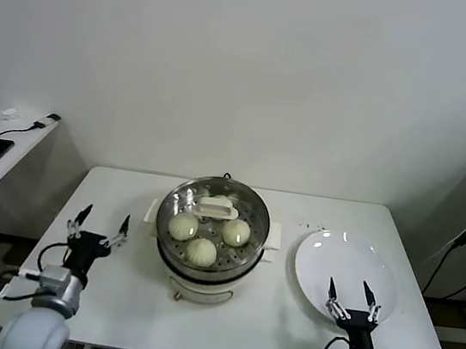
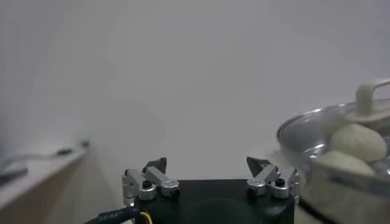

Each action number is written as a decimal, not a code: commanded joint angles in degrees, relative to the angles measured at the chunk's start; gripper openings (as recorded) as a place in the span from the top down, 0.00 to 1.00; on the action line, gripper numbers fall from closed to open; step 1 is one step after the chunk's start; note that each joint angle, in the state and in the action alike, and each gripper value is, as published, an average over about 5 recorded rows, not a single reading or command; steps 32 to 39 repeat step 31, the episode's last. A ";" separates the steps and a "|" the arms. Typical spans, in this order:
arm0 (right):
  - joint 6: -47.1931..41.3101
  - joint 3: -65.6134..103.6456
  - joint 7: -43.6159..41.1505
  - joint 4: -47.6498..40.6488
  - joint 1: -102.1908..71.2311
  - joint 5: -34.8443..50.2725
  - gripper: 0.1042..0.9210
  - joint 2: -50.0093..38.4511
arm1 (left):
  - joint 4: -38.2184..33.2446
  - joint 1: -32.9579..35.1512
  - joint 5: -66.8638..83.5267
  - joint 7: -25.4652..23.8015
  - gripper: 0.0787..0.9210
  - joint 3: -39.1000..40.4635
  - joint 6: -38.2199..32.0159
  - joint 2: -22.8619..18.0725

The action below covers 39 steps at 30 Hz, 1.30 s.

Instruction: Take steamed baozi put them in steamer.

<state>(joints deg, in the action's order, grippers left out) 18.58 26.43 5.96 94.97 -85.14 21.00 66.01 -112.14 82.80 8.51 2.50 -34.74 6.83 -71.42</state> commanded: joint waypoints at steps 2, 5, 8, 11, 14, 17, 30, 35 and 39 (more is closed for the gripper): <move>-1.62 -0.16 1.39 1.31 -0.80 2.26 0.12 -0.13 | 14.61 4.59 11.48 -0.54 0.12 -0.43 -19.17 1.46; -2.74 0.01 1.73 1.47 -1.00 2.21 0.12 -0.17 | 14.34 4.68 11.05 -0.58 0.12 0.14 -19.88 1.01; -3.35 0.19 1.76 1.40 -1.14 2.28 0.12 -0.13 | 13.96 4.65 11.09 -0.54 0.12 0.28 -20.22 0.80; -3.35 0.22 1.65 1.27 -1.22 2.41 0.12 0.01 | 13.61 4.71 11.21 -0.54 0.12 0.40 -20.53 0.77; -3.25 0.15 1.56 1.30 -1.28 2.43 0.12 0.23 | 13.25 4.84 11.19 -0.58 0.12 0.77 -20.78 0.69; -3.14 0.07 1.50 1.38 -1.31 2.38 0.12 0.45 | 12.92 4.97 11.14 -0.56 0.12 1.20 -20.83 0.57; -3.01 -0.13 1.17 1.48 -1.40 2.36 0.12 0.50 | 12.30 5.15 10.16 -0.54 0.12 1.57 -21.01 0.46; -3.00 -0.17 1.16 1.49 -1.41 2.36 0.12 0.51 | 12.25 5.17 10.17 -0.54 0.12 1.56 -21.01 0.46; -3.00 -0.17 1.16 1.49 -1.41 2.36 0.12 0.51 | 12.25 5.17 10.17 -0.54 0.12 1.56 -21.01 0.46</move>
